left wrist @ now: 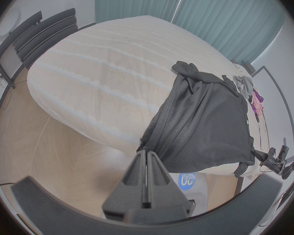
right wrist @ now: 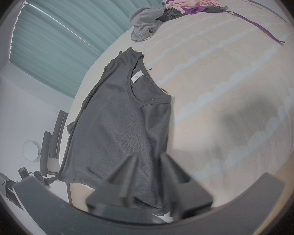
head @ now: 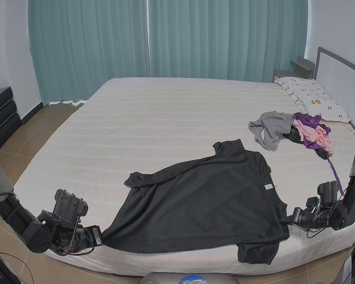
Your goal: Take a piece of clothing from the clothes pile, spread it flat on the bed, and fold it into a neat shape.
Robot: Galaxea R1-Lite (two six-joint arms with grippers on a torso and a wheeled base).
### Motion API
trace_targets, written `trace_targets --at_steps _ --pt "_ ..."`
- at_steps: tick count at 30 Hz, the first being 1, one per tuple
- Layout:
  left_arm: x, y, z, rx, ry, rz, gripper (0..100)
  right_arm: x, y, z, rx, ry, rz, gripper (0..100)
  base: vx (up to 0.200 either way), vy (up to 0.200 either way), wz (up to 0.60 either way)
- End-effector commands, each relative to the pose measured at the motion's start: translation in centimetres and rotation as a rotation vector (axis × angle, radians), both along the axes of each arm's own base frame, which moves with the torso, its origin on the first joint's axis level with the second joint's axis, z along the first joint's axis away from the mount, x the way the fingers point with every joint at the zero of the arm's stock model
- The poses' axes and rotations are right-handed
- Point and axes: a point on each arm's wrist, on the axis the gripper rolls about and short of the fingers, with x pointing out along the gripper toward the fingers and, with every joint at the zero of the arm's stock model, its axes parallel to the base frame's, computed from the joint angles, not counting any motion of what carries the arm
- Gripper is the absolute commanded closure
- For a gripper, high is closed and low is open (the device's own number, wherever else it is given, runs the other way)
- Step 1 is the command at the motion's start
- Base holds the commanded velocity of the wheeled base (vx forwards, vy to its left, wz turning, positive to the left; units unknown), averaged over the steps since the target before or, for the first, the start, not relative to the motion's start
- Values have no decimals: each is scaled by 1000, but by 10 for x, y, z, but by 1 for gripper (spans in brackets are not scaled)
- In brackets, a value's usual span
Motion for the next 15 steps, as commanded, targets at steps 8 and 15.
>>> trace_targets --at_steps 8,15 --pt "3 2 3 -7 -20 17 100 18 -2 11 54 -64 -87 100 0 0 0" --pt "8 4 3 -10 -25 32 100 45 1 22 48 -152 -84 100 0 0 0"
